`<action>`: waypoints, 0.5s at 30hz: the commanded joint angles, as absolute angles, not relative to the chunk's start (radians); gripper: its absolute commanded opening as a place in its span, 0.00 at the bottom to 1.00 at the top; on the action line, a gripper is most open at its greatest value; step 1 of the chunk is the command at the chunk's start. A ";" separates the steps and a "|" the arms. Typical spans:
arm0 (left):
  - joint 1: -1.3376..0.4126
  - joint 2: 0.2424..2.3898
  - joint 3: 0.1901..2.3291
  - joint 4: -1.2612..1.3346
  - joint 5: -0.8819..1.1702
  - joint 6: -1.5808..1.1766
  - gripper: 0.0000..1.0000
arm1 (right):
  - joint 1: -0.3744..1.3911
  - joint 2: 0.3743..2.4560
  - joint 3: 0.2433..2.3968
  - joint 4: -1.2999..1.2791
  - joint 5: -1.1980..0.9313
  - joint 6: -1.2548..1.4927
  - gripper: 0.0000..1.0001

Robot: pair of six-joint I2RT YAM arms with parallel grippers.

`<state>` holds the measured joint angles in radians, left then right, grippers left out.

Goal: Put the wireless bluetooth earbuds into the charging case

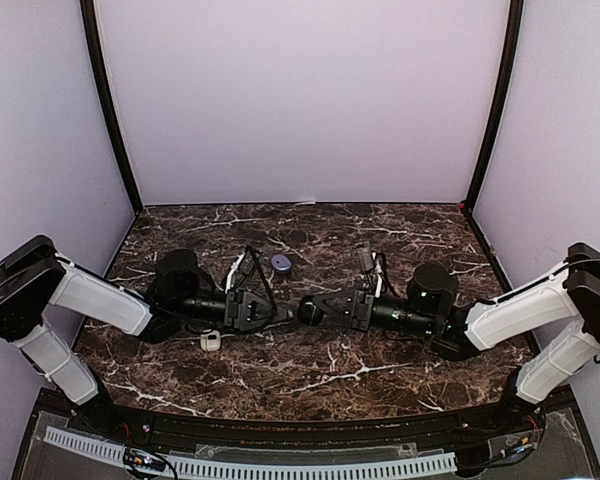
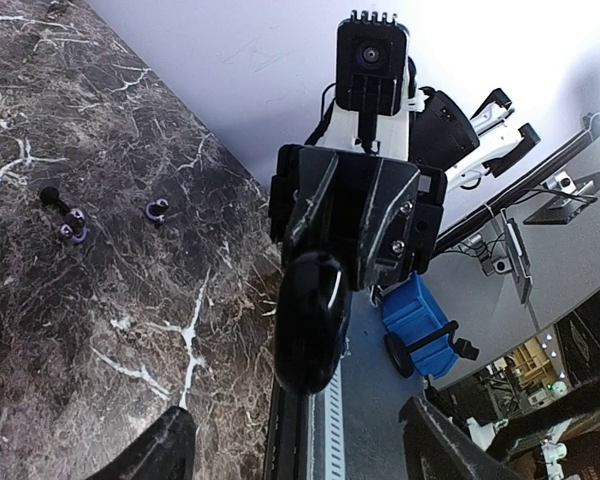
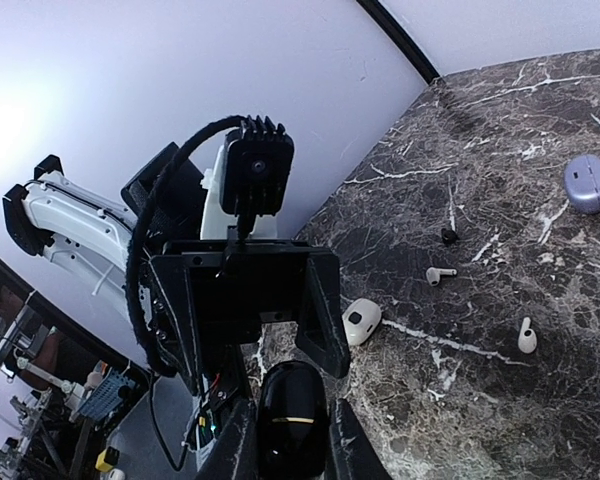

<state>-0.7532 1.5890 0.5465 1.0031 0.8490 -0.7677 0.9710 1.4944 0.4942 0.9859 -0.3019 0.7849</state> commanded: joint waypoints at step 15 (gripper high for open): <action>-0.709 1.293 0.613 0.428 0.617 -0.419 0.99 | 0.945 1.347 0.651 0.340 -0.396 0.249 0.06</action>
<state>-0.7177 1.3163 0.5652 0.5648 0.6743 -0.5182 0.9516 1.3499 0.5476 0.5705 -0.3256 0.4557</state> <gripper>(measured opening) 0.991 0.188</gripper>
